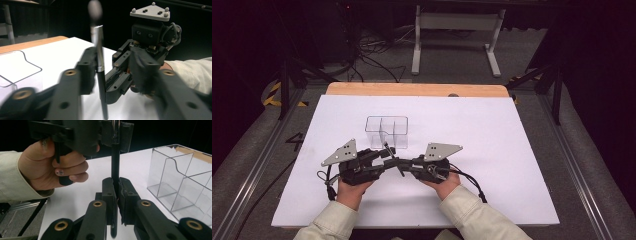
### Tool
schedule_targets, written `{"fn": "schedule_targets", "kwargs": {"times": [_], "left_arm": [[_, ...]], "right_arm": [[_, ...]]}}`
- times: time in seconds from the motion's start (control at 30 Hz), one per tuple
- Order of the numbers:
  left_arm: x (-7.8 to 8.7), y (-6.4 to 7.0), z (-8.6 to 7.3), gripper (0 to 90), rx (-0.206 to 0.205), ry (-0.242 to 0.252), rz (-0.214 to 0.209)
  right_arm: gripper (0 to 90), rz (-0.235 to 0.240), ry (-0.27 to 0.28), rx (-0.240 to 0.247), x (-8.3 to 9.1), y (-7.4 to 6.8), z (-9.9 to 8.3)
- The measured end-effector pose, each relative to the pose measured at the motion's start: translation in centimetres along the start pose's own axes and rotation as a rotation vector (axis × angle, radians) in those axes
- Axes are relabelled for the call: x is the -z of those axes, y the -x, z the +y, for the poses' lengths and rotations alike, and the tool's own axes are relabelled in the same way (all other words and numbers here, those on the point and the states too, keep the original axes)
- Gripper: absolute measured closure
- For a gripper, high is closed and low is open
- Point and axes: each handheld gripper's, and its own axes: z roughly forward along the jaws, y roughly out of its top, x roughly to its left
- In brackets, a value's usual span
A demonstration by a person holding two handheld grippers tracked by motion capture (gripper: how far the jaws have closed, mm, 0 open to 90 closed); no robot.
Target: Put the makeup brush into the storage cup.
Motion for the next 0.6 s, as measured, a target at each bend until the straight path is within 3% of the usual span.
{"fn": "schedule_targets", "kwargs": {"times": [0.07, 0.1, 0.13, 0.6], "left_arm": [[0.03, -0.01, 0.00, 73.1, -0.009, -0.002, 0.006], [0.04, -0.03, -0.01, 74.8, -0.007, -0.005, 0.006], [0.06, -0.05, -0.03, 81.1, -0.012, -0.005, 0.001], [0.20, -0.05, -0.07, 83.3, -0.028, -0.020, 0.049]], "right_arm": [[84.1, 0.004, 0.002, 0.004, -0.07, -0.13, 0.01], [90.0, 0.006, 0.001, 0.005, -0.06, -0.17, 0.02], [90.0, -0.002, 0.011, 0.005, 0.00, -0.20, 0.01], [87.0, -0.016, -0.005, 0.008, 0.83, 0.18, -0.14]]}}
